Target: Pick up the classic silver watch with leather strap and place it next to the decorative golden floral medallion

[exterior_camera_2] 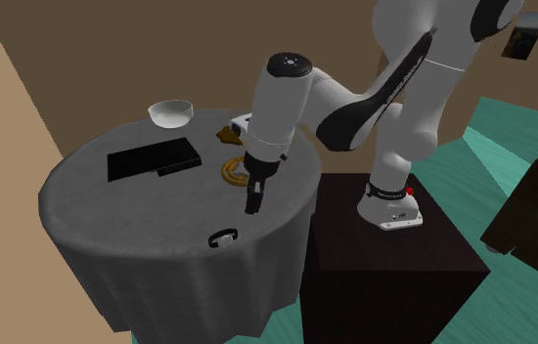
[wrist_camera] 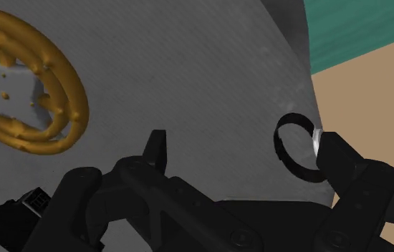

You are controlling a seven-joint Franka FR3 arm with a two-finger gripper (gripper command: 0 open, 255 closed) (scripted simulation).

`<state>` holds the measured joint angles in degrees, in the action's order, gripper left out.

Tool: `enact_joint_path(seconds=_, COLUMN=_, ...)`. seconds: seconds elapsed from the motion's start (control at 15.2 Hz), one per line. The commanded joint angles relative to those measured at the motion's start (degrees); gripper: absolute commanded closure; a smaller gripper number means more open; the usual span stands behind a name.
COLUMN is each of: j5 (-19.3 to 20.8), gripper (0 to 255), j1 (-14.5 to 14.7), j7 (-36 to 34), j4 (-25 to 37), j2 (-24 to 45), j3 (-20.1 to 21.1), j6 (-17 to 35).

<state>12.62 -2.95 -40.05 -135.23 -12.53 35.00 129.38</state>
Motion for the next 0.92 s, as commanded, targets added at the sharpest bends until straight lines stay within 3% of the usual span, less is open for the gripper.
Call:
enact_joint_path(seconds=0.0, j5=5.45, gripper=0, j1=-1.29, j7=-5.69, j4=2.62, j2=5.12, j3=2.73, j6=1.32)
enact_joint_path(seconds=0.2, j5=15.44, gripper=0, j1=-1.64, j7=-14.77, j4=7.62, j2=13.85, j3=5.28, j6=1.26)
enact_joint_path(seconds=0.33, j5=22.13, gripper=0, j1=-0.29, j7=-20.39, j4=11.49, j2=19.86, j3=5.50, j6=0.16)
enact_joint_path(seconds=0.86, j5=28.93, gripper=0, j1=0.78, j7=-24.74, j4=11.94, j2=25.68, j3=2.92, j6=3.01)
